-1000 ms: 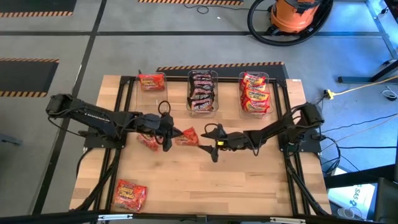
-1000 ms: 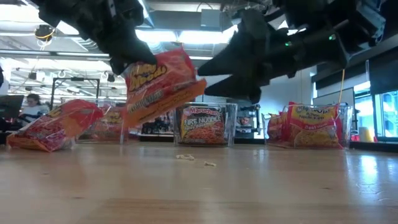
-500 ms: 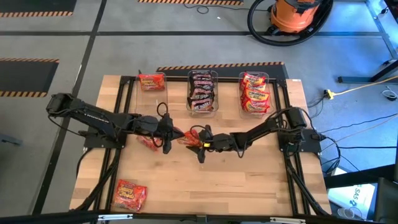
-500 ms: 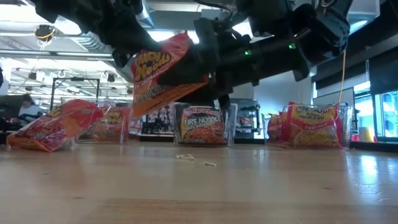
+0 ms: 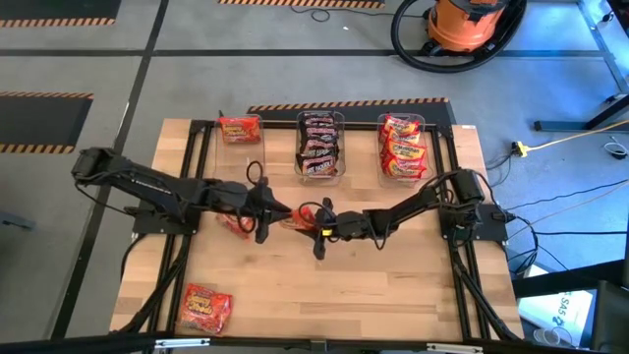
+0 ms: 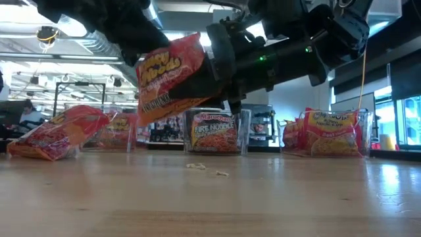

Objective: Sort Maruchan noodles
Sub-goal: Put the middle orange noodle pack into the left transparent bin

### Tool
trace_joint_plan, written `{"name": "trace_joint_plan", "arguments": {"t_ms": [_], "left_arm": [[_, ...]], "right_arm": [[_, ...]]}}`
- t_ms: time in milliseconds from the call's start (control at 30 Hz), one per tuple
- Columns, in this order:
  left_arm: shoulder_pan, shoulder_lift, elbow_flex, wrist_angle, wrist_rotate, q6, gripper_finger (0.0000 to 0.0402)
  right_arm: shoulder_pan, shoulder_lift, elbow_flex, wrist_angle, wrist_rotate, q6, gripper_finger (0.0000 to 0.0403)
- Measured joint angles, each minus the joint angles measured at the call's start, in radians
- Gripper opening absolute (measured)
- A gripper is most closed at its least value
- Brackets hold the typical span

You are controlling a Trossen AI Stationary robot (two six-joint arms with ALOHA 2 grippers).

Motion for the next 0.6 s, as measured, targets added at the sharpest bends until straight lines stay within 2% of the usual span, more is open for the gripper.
{"name": "trace_joint_plan", "arguments": {"t_ms": [267,400,600], "left_arm": [[0.045,-0.049,0.001,-0.015,0.035,0.099,0.0177],[0.075,-0.046,0.001,-0.013,0.015,0.130,0.0228],[0.079,-0.046,0.001,0.009,-0.010,0.108,0.0267]], "right_arm": [[0.000,0.000,0.000,-0.019,-0.016,0.004,0.0081],[0.000,0.000,0.000,-0.019,-0.022,0.004,0.0081],[0.000,0.000,0.000,-0.020,-0.022,0.004,0.0081]]}}
